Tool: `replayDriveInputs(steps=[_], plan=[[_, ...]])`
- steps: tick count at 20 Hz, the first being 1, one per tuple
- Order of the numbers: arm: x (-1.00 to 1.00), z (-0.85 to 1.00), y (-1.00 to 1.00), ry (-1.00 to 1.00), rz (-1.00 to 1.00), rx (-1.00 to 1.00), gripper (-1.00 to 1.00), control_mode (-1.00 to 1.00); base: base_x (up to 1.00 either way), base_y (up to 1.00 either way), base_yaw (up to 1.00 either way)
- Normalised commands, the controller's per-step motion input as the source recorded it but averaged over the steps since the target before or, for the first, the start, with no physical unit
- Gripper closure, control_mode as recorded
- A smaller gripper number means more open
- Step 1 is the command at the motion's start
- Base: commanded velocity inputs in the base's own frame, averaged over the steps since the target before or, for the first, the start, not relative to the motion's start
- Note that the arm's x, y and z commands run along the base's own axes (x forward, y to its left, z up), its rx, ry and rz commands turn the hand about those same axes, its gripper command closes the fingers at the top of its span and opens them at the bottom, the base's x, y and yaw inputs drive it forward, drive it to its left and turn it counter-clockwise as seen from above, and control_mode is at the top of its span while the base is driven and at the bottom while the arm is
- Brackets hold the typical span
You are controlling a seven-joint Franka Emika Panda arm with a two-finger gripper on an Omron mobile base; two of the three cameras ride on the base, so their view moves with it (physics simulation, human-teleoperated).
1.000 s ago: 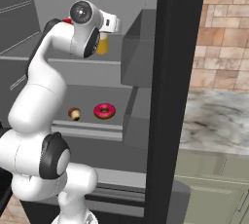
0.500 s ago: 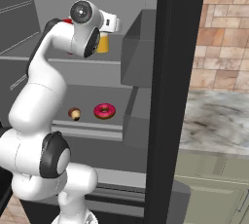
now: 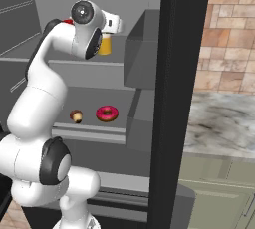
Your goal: Place the ketchup and mustard from the counter to the top shelf of the fridge. If the existing items in the fridge are on the top shelf, move them to other shelves.
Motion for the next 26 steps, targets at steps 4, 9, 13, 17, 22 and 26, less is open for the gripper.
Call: replayDriveInputs(steps=[4, 9, 13, 17, 22, 26], plan=[[-0.69, 0.00, 0.00, -0.02, 0.00, 0.00, -1.00, -1.00, 0.00, 0.00, 0.00], [-1.00, 0.00, 0.00, -0.11, 0.00, 0.00, -1.00, -1.00, 0.00, 0.00, 0.00], [-1.00, 0.00, 0.00, -0.19, 0.00, 0.00, -1.00, -1.00, 0.00, 0.00, 0.00], [-1.00, 0.00, 0.00, -0.26, 0.00, 0.00, -1.00, -1.00, 0.00, 0.00, 0.00], [-1.00, 0.00, 0.00, -0.28, 0.00, 0.00, -1.00, -1.00, 0.00, 0.00, 0.00], [-1.00, 0.00, 0.00, -0.23, 0.00, 0.00, -1.00, -1.00, 0.00, 0.00, 0.00]])
